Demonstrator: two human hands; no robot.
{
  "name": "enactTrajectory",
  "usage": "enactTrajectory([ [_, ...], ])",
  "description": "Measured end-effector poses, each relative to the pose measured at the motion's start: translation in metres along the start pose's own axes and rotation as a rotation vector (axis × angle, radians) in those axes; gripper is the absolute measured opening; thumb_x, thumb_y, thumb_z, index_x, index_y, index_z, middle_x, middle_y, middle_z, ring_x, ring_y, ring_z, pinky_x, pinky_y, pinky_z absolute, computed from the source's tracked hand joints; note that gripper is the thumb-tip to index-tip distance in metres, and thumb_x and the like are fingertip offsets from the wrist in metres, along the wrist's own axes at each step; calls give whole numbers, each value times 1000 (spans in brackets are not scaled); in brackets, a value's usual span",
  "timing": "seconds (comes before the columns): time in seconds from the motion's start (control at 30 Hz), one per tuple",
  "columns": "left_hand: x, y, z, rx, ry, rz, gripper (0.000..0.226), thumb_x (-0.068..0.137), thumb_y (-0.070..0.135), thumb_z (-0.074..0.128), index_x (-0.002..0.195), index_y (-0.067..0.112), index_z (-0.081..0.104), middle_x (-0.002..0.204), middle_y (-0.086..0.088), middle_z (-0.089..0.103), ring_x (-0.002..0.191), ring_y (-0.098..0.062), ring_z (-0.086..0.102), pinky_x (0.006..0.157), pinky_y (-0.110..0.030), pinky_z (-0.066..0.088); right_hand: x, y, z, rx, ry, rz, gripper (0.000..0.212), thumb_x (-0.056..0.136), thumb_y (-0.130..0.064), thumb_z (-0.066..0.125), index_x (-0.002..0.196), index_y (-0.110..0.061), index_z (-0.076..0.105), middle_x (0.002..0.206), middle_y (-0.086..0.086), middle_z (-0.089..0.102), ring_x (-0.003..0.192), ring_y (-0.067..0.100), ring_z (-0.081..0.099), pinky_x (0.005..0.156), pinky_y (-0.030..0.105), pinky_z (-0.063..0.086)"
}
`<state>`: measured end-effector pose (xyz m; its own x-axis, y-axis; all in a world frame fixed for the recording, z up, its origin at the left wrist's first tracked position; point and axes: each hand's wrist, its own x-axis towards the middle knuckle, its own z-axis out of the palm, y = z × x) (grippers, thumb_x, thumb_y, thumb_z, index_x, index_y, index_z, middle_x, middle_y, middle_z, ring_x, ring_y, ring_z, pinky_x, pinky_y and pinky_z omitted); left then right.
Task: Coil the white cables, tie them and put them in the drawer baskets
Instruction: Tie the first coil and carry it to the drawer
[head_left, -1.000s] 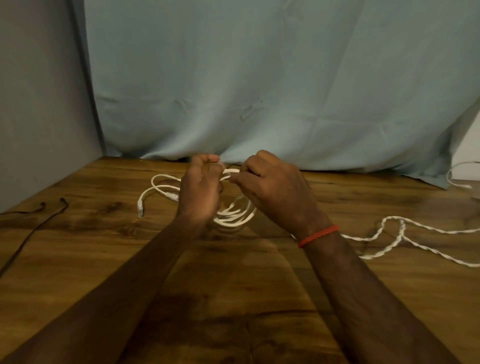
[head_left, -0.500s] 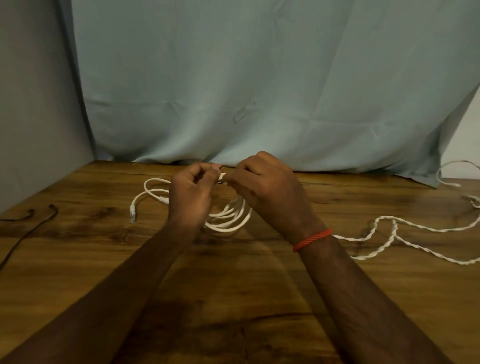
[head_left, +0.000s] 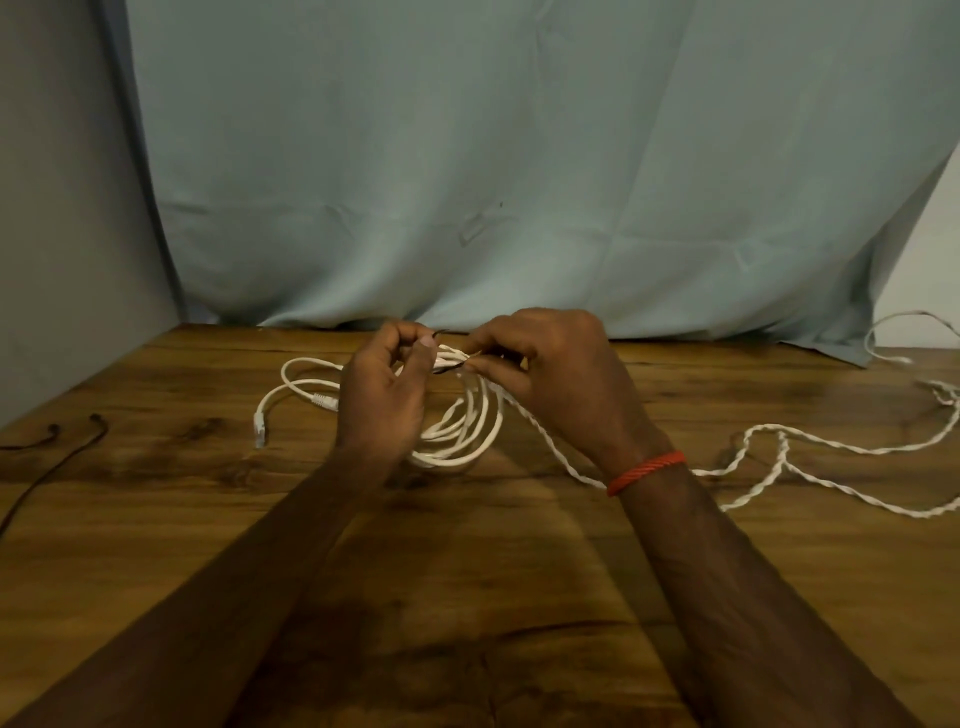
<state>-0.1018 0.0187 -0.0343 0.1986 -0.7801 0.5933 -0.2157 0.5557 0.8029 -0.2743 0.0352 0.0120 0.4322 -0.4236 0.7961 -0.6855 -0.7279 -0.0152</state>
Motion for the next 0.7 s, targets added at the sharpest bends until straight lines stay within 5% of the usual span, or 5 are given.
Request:
enactTrajectory([
  [0.37,-1,0,1,174,-182,253,14,97,25,55,97,19,68,94,4,65,93,-13,62,81,-34,49,3,-7,4,97,150,-95,17,90,-4,68,101,-12,77,89,-1,75,82,22,66,71,42,53],
  [0.57,-5,4,1,234,-277,395,9,98,15,61,94,22,66,95,2,65,93,-12,60,80,-26,45,-2,-1,6,200,204,179,9,86,-19,78,94,-17,76,79,-10,73,73,7,67,68,26,55],
  [0.7,-4,1,4,170,-262,331,12,100,18,58,91,22,64,88,7,64,89,-14,61,80,-35,48,-4,5,7,278,165,338,10,84,-17,80,93,-16,76,77,-8,74,72,4,70,73,30,60],
])
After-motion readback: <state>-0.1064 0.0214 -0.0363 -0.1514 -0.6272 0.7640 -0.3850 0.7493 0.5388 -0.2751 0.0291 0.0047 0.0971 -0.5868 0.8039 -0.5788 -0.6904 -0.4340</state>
